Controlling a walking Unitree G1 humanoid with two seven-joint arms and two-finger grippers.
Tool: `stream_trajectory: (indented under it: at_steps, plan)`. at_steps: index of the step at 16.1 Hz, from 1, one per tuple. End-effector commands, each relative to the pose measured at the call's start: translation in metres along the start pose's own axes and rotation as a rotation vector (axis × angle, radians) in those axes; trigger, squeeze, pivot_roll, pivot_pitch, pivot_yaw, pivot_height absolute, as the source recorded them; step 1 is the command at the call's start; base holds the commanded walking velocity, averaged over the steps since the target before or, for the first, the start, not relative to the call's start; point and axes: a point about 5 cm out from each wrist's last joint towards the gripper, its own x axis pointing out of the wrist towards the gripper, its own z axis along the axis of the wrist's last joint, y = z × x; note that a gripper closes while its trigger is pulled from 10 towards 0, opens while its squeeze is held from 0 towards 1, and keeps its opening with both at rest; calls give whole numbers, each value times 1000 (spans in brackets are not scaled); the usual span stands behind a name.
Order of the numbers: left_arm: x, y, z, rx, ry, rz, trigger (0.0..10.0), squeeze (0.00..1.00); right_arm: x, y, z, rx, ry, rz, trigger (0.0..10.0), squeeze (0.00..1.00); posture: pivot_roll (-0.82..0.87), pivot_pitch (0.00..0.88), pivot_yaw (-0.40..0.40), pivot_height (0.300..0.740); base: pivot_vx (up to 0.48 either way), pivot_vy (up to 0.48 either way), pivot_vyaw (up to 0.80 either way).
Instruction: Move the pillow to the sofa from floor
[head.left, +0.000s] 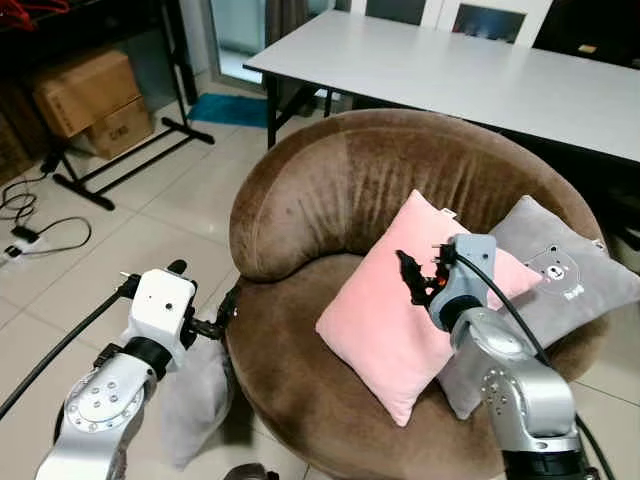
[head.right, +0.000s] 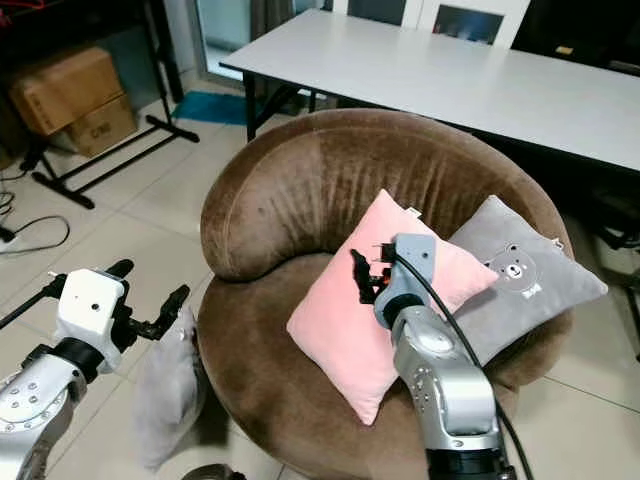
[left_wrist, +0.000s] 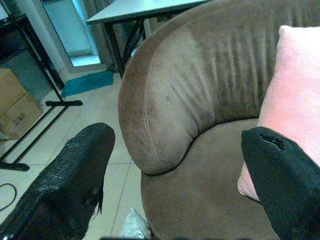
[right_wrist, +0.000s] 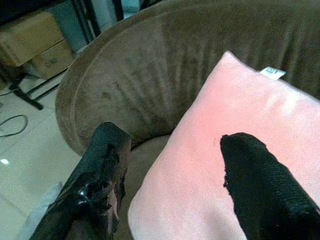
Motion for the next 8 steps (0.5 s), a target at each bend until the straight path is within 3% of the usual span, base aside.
stream_trajectory:
  at_steps: [1, 8]
  plan:
    - [-3, -2, -1, 5, 7, 10, 10000, 0, -1, -3, 0, -16, 13, 8, 10000, 1000, -13, 0, -53, 740, 0, 322, 0]
    - [-8, 1, -7, 8, 20, 53, 10000, 0, 2, 1, -8, -52, 58, 36, 10000, 1000, 6, 0, -65, 740, 0, 326, 0]
